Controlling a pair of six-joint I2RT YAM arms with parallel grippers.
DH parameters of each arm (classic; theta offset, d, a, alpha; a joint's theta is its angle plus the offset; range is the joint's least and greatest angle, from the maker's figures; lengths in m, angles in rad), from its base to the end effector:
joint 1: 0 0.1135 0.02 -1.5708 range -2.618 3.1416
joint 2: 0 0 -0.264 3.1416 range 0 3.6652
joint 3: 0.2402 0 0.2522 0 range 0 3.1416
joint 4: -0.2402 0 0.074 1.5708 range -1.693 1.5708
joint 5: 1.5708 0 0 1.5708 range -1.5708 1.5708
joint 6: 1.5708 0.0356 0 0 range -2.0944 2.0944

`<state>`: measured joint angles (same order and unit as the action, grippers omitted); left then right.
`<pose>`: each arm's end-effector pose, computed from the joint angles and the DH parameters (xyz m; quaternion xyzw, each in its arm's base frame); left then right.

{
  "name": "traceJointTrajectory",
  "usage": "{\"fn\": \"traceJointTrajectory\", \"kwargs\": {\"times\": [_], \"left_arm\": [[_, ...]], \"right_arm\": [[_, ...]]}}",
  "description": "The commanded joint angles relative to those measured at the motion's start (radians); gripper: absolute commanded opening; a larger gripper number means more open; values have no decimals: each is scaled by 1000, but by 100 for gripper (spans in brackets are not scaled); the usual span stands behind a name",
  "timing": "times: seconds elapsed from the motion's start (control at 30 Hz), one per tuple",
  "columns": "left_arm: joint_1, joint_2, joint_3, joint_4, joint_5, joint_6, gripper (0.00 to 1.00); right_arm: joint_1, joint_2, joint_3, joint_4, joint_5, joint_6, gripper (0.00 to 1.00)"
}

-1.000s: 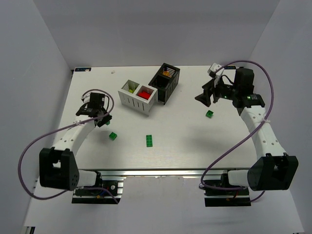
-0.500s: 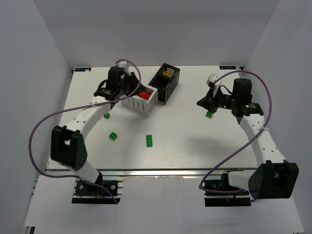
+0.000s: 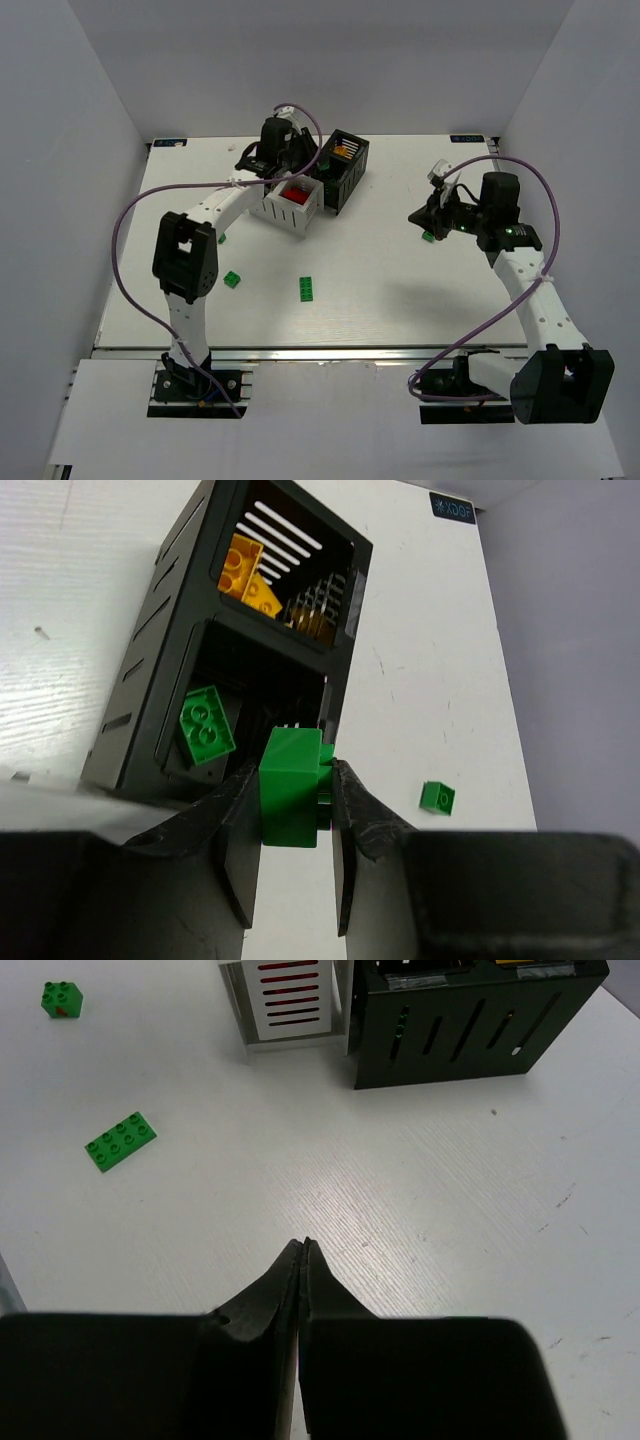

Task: Sort the legos into containers by color

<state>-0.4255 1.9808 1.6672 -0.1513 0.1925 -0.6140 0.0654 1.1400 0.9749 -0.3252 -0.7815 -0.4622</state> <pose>0.4290 -0.2019 0.2883 -0.0295 0.8480 -0.3306 0.4131 0.2466 0.0413 0.3256 -0.3959 0.7144 0.2265 0.5306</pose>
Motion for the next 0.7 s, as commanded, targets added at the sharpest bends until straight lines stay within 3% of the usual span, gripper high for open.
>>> {"fn": "traceJointTrajectory", "kwargs": {"times": [0.0, 0.17, 0.2, 0.3, 0.57, 0.67], "left_arm": [[-24, 22, 98, -5, -45, 3, 21], [-33, 81, 175, -54, -85, 5, 36], [-35, 93, 183, -60, -90, 8, 44], [-41, 115, 224, -90, -111, 17, 54], [-42, 122, 285, -142, -137, 28, 60], [-42, 72, 290, -148, -153, 52, 60]], "right_arm": [[-9, -31, -15, 38, 4, 19, 1], [-18, -39, -33, 41, 13, 20, 12], [-19, -40, -39, 46, 25, 23, 15], [-21, -39, -51, 63, 54, 46, 31], [-24, -14, -62, 104, 122, 135, 44], [-24, 3, -65, 153, 223, 203, 50]]}}
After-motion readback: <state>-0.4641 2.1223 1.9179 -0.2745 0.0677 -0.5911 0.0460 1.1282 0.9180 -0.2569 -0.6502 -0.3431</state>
